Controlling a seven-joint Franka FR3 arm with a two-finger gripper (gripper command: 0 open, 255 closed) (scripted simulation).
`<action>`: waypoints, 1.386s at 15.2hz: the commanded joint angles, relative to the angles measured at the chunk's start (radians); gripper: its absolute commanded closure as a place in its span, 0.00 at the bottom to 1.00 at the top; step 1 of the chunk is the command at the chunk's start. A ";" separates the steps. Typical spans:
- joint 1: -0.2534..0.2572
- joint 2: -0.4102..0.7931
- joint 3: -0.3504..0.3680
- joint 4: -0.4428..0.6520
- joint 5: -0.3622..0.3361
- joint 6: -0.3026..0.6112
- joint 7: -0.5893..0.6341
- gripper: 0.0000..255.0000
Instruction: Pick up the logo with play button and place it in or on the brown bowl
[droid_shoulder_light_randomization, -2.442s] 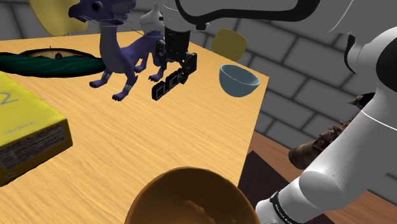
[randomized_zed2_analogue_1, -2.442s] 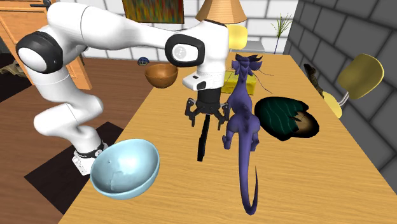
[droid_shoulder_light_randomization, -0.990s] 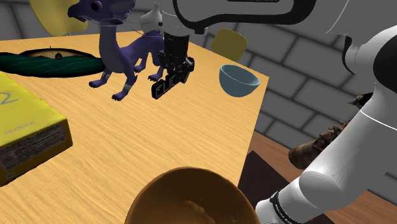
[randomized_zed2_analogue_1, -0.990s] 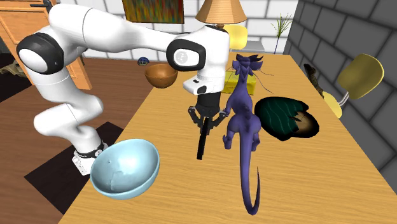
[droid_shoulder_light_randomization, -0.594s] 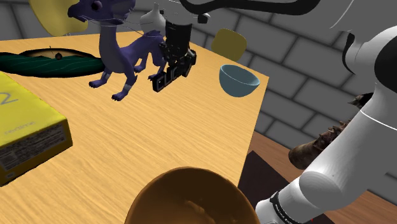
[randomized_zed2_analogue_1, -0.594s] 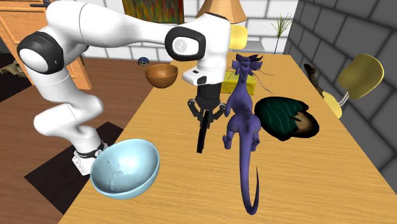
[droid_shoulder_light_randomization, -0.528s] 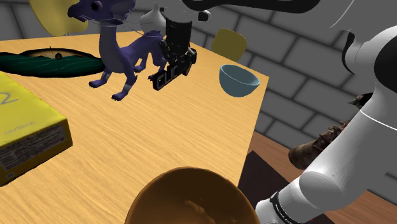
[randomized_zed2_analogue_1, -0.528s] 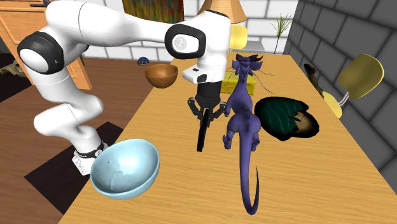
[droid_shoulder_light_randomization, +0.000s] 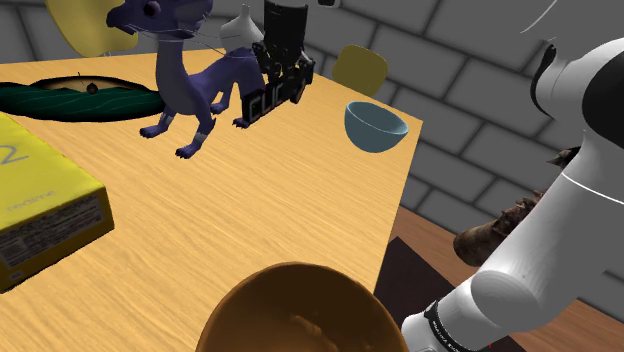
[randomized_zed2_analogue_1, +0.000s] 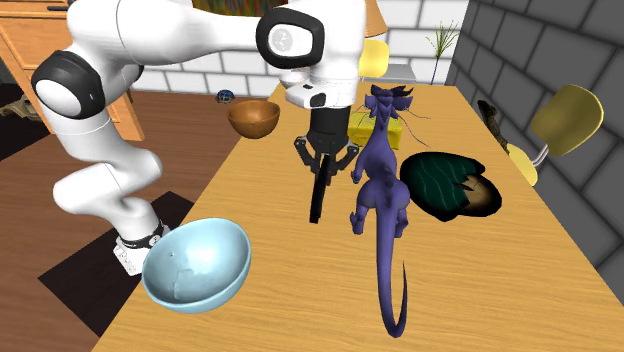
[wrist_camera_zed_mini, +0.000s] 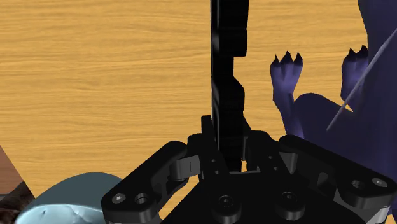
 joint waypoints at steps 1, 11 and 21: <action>0.006 0.008 0.002 0.037 -0.005 -0.031 -0.001 1.00; 0.059 0.080 0.008 0.261 -0.056 -0.199 -0.001 1.00; 0.055 -0.083 0.044 0.128 0.051 -0.206 0.062 1.00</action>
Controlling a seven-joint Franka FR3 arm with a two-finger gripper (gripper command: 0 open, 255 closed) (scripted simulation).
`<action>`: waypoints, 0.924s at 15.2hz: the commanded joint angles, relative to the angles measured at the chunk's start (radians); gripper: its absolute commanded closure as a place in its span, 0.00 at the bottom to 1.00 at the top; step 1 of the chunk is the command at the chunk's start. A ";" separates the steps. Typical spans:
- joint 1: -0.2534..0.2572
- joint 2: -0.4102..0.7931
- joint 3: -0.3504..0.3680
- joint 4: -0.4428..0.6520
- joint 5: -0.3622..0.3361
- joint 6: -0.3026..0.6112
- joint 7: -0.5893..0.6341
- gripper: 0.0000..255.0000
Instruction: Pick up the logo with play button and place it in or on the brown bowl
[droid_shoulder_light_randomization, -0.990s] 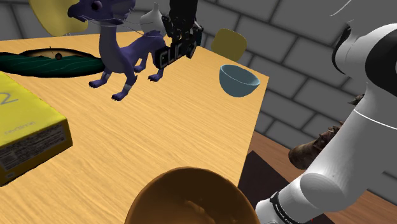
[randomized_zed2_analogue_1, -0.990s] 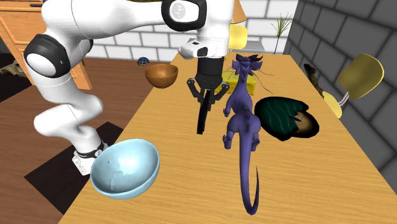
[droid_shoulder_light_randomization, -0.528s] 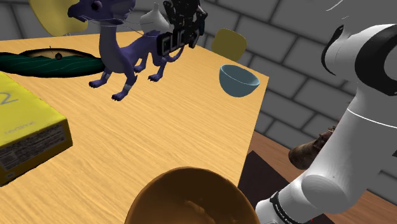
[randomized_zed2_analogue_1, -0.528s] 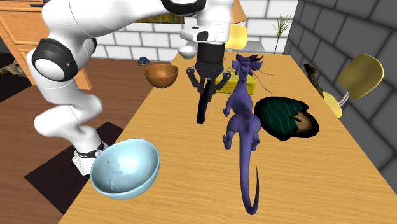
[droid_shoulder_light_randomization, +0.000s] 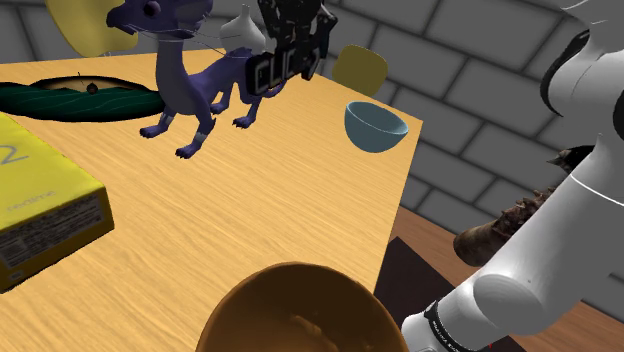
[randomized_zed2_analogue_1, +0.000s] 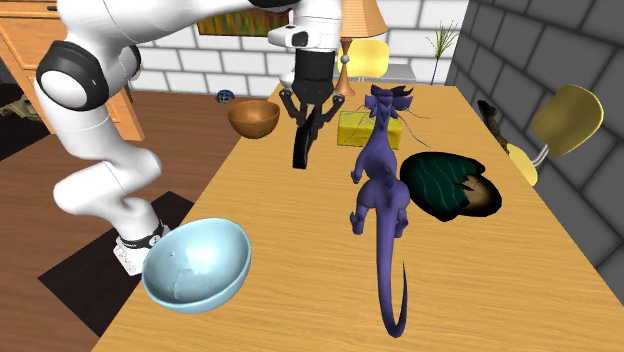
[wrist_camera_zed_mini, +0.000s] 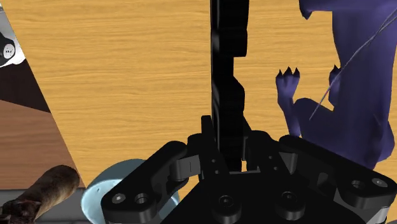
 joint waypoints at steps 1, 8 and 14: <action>-0.002 -0.062 0.010 -0.064 0.044 0.013 0.023 1.00; 0.028 -0.232 0.040 -0.207 0.168 0.022 0.100 1.00; 0.075 -0.332 0.078 -0.269 0.252 0.006 0.189 1.00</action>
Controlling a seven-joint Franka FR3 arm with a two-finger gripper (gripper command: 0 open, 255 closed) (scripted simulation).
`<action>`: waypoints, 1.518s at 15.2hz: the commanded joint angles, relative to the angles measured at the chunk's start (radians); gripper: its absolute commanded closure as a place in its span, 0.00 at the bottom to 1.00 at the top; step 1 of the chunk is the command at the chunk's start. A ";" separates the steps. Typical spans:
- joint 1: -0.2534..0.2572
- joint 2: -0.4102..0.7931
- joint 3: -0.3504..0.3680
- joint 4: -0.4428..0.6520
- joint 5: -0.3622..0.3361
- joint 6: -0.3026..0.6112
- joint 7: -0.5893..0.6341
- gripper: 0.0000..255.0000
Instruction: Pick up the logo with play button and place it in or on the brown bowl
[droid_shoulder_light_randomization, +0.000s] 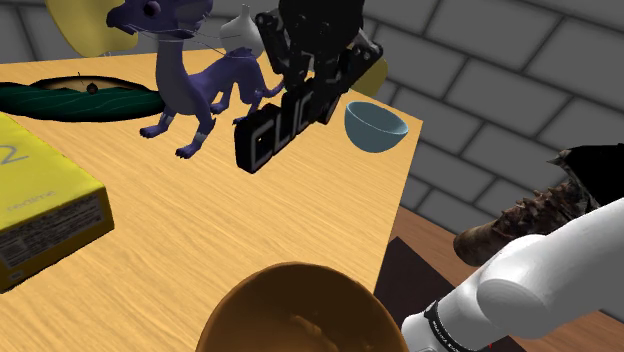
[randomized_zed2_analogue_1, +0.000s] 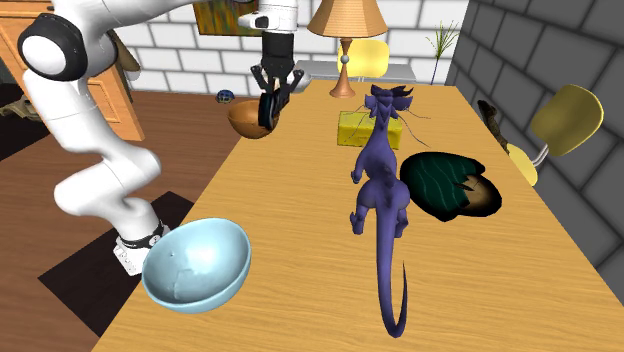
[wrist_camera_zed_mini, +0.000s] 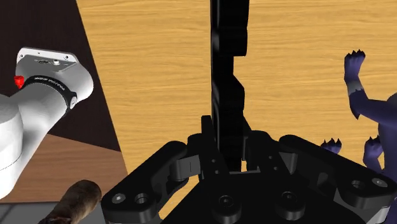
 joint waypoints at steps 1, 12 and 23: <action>0.017 -0.019 0.022 -0.005 0.021 -0.010 0.040 1.00; 0.091 -0.071 0.180 0.017 0.116 -0.060 0.284 1.00; 0.125 -0.090 0.271 -0.046 0.161 0.003 0.405 1.00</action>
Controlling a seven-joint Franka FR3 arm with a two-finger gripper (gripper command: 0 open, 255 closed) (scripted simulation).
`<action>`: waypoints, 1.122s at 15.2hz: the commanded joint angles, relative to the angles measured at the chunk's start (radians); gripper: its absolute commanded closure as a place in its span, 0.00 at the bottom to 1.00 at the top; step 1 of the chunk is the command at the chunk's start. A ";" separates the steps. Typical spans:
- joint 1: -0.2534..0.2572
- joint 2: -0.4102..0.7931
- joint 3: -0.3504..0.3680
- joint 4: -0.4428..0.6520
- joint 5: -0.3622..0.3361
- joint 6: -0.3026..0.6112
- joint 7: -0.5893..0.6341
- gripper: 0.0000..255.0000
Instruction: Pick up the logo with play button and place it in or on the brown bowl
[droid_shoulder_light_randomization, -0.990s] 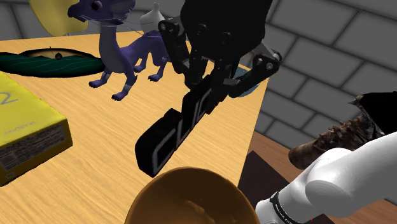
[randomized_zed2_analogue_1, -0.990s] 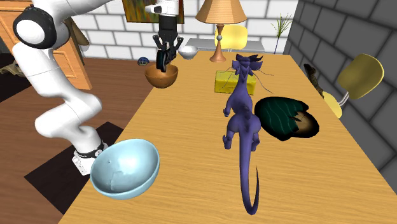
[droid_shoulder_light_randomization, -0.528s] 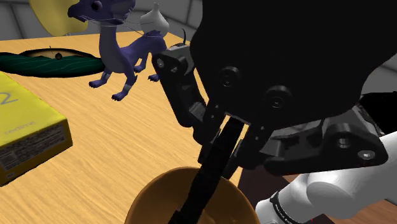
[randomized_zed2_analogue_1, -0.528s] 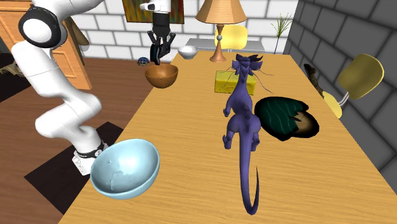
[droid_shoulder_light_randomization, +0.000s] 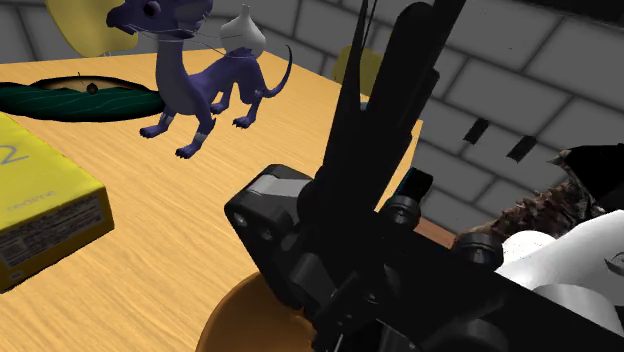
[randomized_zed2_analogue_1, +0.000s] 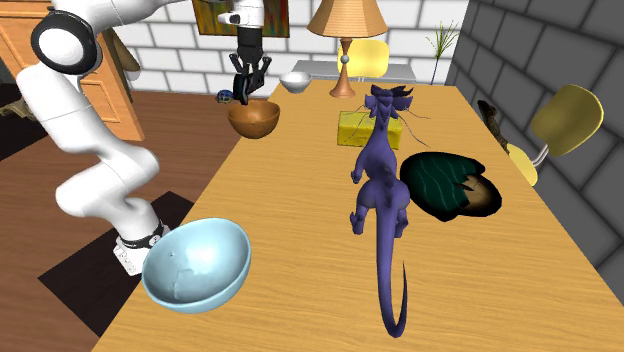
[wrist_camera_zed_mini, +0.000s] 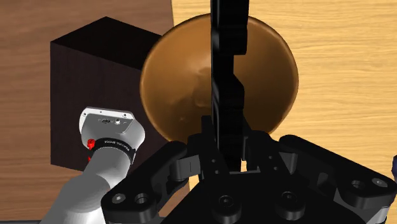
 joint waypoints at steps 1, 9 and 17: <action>0.008 -0.018 -0.013 -0.040 0.012 0.028 -0.010 1.00; 0.031 -0.062 -0.035 -0.162 0.042 0.119 -0.033 1.00; 0.031 -0.062 -0.035 -0.162 0.042 0.120 -0.033 0.00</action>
